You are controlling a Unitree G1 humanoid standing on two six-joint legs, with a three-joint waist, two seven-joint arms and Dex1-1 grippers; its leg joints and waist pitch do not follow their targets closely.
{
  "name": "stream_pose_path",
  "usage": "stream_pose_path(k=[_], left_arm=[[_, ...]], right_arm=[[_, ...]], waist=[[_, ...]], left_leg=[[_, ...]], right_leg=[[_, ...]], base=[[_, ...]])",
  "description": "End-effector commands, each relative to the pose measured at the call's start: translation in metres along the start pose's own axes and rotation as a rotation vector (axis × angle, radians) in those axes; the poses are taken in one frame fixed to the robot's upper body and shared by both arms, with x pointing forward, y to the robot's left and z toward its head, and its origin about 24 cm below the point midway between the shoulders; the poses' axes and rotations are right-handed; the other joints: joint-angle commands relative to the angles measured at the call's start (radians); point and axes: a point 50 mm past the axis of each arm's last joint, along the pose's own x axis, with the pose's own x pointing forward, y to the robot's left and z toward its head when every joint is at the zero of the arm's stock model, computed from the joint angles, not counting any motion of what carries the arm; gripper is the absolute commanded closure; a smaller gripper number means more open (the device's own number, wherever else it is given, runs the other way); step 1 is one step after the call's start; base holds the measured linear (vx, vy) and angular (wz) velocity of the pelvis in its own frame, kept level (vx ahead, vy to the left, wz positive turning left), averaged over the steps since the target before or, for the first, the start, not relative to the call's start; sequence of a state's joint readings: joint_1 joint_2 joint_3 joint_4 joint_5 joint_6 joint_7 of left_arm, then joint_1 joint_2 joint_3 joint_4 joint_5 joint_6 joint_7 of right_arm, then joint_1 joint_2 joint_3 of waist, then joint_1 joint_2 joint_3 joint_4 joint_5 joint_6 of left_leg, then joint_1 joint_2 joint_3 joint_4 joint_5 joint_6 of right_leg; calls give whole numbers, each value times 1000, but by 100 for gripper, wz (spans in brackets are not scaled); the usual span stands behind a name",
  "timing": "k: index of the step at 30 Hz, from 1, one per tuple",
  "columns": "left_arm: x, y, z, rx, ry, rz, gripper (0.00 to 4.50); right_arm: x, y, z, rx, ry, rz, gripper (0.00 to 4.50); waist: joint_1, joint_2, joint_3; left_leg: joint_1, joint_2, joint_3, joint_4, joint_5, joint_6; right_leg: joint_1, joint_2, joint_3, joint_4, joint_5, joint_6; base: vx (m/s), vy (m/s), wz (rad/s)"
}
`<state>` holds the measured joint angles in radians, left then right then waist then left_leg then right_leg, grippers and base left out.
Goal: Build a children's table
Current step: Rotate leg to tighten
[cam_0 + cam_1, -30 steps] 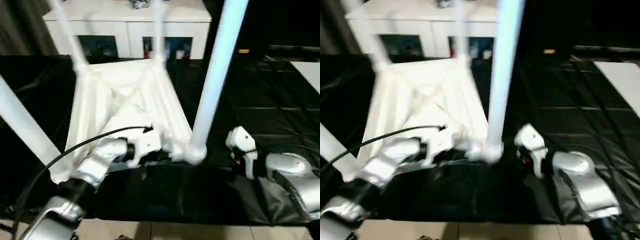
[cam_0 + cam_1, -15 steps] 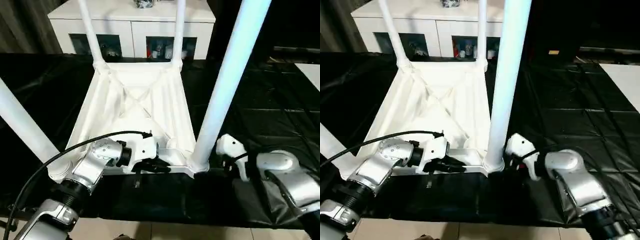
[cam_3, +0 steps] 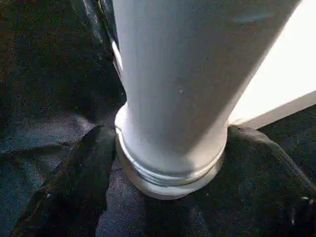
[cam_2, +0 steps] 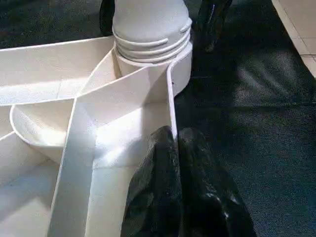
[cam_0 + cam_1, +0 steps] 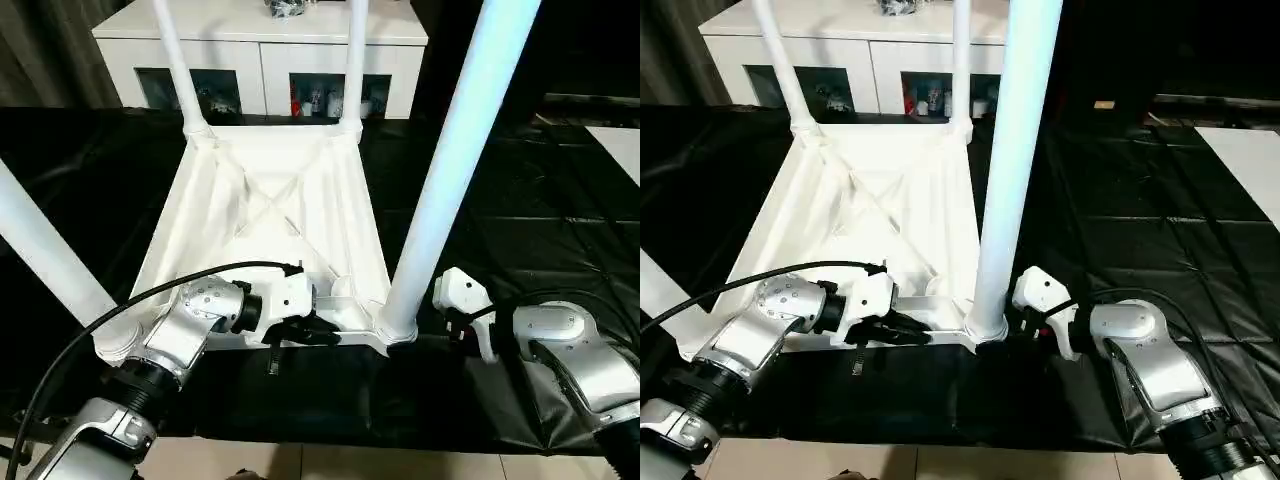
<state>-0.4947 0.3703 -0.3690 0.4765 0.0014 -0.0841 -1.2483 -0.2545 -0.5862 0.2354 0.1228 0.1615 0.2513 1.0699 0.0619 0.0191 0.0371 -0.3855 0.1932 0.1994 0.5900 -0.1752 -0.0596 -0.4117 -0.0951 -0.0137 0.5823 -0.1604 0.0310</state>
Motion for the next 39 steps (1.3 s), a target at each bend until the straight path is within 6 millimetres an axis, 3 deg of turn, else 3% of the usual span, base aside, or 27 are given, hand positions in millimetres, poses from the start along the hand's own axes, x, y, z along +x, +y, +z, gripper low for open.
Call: stream_pose_path(k=[1, 12, 13, 19, 39], left_arm=[[6, -5, 0, 15, 12, -69, 450], [5, -6, -2, 15, 21, -73, 450], [5, -5, -1, 16, 20, -70, 450], [6, -5, -1, 21, 21, -68, 450], [4, -3, -2, 22, 32, -62, 450]], right_arm=[[-1, -3, 12, -9, -72, 12, 123], [-1, -4, 16, -29, -118, -14, 123], [-1, -6, 18, -3, -142, -18, 68], [0, -7, 19, -26, -124, -32, 13], [3, -1, 11, -29, -81, 42, 29]], waist=[[0, -20, -58], [0, -21, -59], [-1, -21, -59], [2, -20, -56], [6, -21, -57]], left_leg=[[19, 31, -10, -71, -253, 65], [19, 31, -10, -69, -243, 66], [18, 30, -9, -68, -243, 67], [24, 32, -9, -70, -273, 52], [20, 30, -11, -71, -276, 50]], right_leg=[[38, -30, 13, -56, -242, -223], [39, -30, 13, -53, -231, -229], [38, -29, 13, -53, -231, -230], [32, -29, 14, -57, -276, -222], [35, -30, 14, -57, -289, -210]], base=[[0, 0, 0], [0, 0, 0], [0, 0, 0], [0, 0, 0], [0, 0, 0]])
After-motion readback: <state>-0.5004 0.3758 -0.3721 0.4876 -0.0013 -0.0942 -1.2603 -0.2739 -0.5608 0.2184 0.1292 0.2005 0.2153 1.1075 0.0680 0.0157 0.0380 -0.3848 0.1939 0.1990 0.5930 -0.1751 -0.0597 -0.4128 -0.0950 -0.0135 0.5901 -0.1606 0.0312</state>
